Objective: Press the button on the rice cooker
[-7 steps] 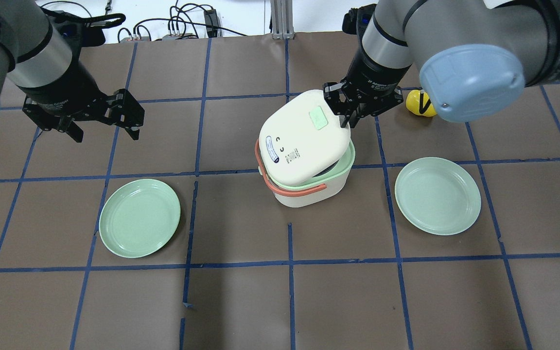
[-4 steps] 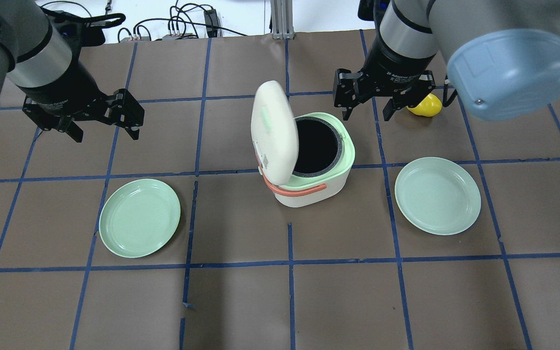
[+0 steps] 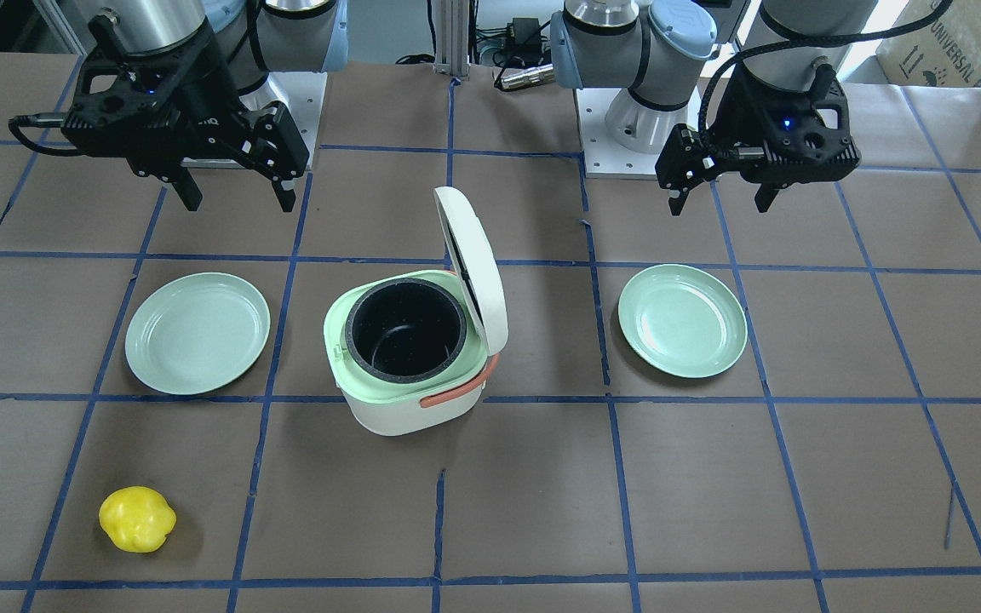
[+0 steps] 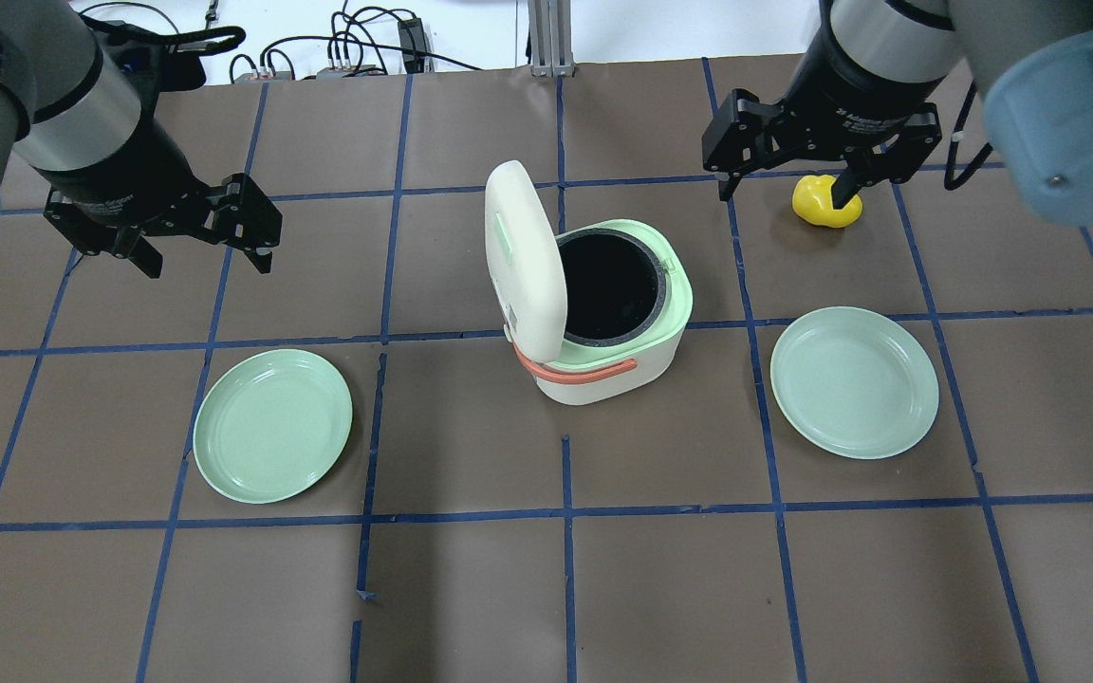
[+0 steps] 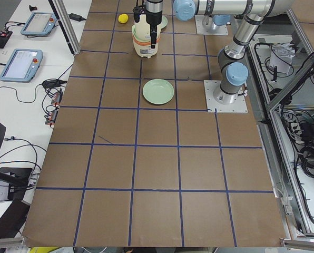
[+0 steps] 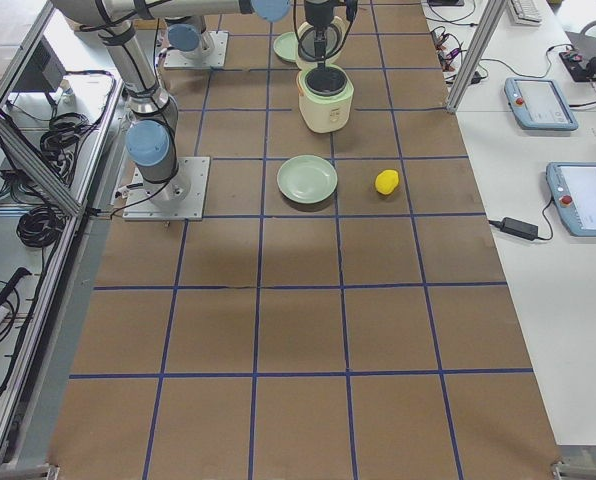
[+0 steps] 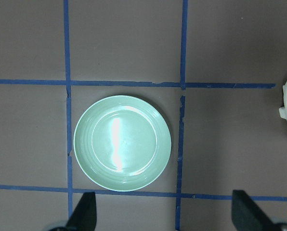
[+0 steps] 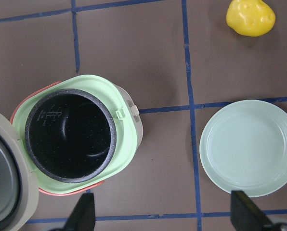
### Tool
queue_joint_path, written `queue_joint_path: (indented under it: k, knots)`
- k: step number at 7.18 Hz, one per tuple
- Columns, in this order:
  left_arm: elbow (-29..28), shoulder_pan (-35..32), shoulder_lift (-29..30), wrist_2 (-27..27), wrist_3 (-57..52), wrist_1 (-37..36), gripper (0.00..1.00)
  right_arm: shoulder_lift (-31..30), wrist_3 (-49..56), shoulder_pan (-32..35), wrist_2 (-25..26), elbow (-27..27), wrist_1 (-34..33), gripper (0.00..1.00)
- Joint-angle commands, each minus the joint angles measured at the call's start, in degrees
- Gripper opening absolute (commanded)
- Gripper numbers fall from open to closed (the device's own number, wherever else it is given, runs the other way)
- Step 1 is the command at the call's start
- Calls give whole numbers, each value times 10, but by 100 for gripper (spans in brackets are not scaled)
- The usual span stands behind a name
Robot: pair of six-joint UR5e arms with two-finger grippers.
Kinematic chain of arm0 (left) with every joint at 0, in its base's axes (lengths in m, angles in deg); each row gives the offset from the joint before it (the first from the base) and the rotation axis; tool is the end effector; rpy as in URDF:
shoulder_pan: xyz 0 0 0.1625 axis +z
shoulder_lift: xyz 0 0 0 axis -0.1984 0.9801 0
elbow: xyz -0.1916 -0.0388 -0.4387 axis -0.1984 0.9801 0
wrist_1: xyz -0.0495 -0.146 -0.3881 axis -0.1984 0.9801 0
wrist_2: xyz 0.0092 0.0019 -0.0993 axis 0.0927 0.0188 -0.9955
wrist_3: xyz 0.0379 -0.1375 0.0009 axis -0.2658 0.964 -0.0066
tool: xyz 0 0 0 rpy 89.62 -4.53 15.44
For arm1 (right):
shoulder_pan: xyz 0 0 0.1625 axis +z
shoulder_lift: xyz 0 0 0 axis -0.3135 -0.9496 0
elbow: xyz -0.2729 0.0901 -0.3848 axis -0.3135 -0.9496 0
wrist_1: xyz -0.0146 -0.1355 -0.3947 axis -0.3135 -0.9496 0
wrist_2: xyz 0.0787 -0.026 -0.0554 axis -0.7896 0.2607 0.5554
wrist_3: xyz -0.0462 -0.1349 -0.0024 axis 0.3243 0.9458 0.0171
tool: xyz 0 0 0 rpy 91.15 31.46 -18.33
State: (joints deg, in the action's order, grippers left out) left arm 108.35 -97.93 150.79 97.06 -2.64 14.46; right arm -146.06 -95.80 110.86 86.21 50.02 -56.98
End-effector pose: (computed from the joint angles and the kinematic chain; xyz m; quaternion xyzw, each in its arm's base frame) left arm -0.0974 -0.4634 0.4986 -0.0158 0.9994 -0.0147 0.0275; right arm 0.1674 -0.4806 0.5259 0.0452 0.9963 -0.0547 0.0486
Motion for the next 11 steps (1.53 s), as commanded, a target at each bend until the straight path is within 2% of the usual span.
queue_joint_path:
  k: [1,4,5,6,11]
  knots:
    - [0,0,0,0,0,0,100,-11,1,-20,10,7,23,99]
    - [0,0,0,0,0,0,100,-27,2,-24,10,38,18,92]
    - [0,0,-1,0,0,1,100,-28,3,-27,11,42,19,93]
    - [0,0,0,0,0,0,100,-33,4,-30,14,51,20,99]
    - [0,0,0,0,0,0,100,-36,3,-30,30,53,34,99]
